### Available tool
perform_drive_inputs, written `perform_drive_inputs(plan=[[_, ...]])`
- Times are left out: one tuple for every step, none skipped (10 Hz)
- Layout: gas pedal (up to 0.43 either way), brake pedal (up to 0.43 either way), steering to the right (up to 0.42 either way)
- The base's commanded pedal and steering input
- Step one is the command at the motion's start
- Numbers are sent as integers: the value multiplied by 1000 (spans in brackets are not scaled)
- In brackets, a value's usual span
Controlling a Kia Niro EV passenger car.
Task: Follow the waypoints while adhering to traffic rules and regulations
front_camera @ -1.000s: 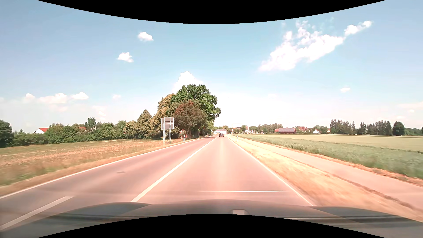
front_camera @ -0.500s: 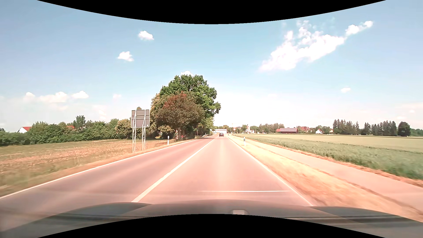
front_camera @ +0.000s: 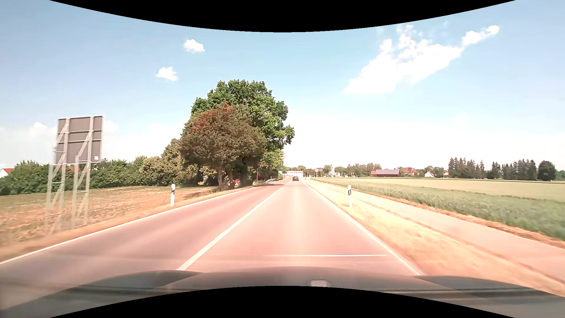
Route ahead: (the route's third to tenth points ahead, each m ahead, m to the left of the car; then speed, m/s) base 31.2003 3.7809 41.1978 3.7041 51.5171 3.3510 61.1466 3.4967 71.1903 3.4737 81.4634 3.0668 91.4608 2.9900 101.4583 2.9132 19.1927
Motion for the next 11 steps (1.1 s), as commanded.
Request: perform_drive_inputs(plan=[[157,0,-1],[169,0,-1],[189,0,-1],[197,0,-1],[197,0,-1],[197,0,-1],[197,0,-1],[197,0,-1],[197,0,-1],[189,0,-1],[189,0,-1]])
